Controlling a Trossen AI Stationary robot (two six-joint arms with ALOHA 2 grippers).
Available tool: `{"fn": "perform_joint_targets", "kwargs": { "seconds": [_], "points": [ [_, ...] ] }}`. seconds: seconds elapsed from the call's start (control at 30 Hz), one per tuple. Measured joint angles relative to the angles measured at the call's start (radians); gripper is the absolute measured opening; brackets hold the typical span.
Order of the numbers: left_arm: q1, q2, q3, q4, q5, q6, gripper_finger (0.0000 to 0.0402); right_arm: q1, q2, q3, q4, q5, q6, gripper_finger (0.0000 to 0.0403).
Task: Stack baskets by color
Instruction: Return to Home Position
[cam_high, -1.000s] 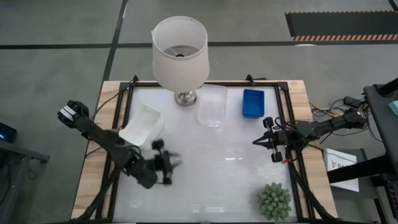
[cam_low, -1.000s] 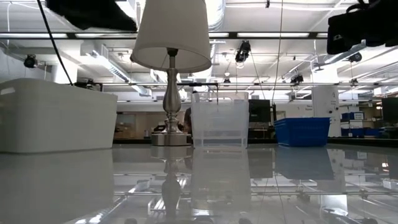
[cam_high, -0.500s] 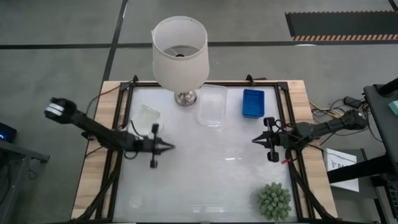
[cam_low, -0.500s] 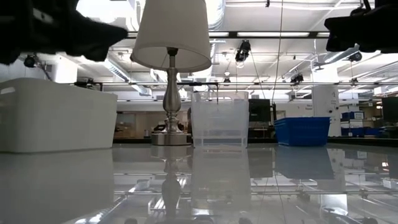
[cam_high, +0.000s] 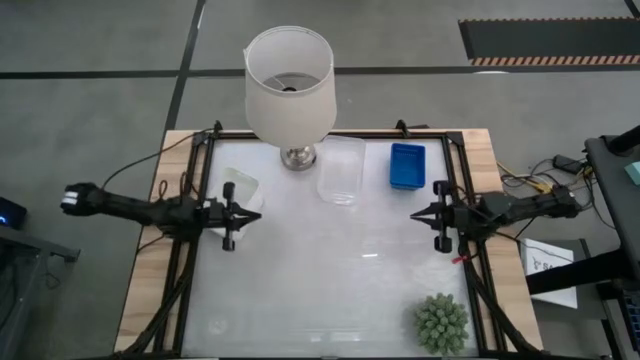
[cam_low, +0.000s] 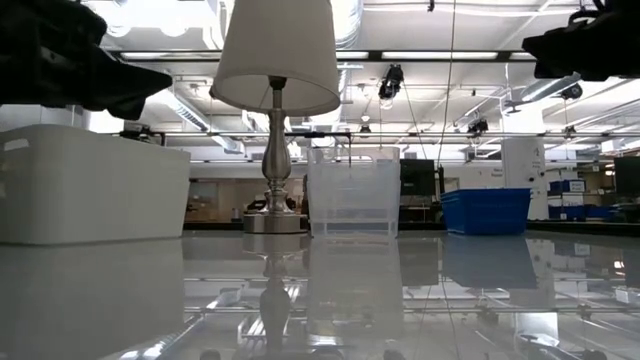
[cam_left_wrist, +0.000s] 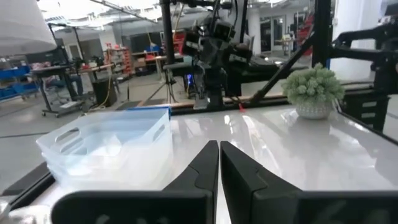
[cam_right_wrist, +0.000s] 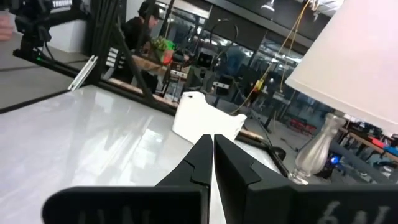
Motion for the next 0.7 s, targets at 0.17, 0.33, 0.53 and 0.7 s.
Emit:
{"fn": "perform_joint_targets", "kwargs": {
  "seconds": [0.17, 0.33, 0.53, 0.7],
  "points": [
    [0.0, -0.201, 0.0, -0.209, -0.008, 0.005, 0.0, -0.002, -0.079, 0.002, -0.081, 0.017, -0.02, 0.0009],
    [0.0, -0.364, -0.002, -0.357, -0.009, 0.001, 0.0, -0.007, -0.076, -0.011, -0.085, 0.063, -0.033, 0.0009],
    [0.0, -0.348, -0.003, -0.369, -0.013, 0.033, 0.0, -0.007, -0.075, -0.022, -0.092, 0.069, -0.053, 0.0009],
    [0.0, -0.311, -0.003, -0.372, -0.039, 0.033, 0.0, -0.007, -0.077, -0.024, -0.099, 0.101, -0.055, 0.0009]
  ]
}}
